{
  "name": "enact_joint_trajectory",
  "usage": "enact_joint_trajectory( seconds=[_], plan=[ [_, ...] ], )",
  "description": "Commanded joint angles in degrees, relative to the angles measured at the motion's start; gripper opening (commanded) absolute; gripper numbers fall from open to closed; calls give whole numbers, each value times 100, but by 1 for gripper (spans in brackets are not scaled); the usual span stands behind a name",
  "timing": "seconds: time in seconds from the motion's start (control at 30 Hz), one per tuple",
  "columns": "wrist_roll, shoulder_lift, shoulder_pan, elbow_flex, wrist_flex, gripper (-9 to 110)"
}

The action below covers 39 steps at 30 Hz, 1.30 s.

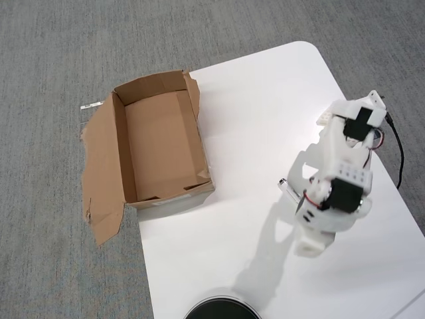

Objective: Grasp a pen and put it in the box.

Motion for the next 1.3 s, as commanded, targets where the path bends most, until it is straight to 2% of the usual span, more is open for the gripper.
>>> enact_joint_trajectory(
  seconds=[0.0, 0.23, 0.57, 1.27],
  plan=[
    [-31, 1222, 110, -171, 686, 22],
    [-31, 2074, 541, -119, 1582, 22],
    [-31, 2250, 760, 40, 1679, 22],
    [-31, 3691, 936, 3590, 1617, 22]
  ],
)
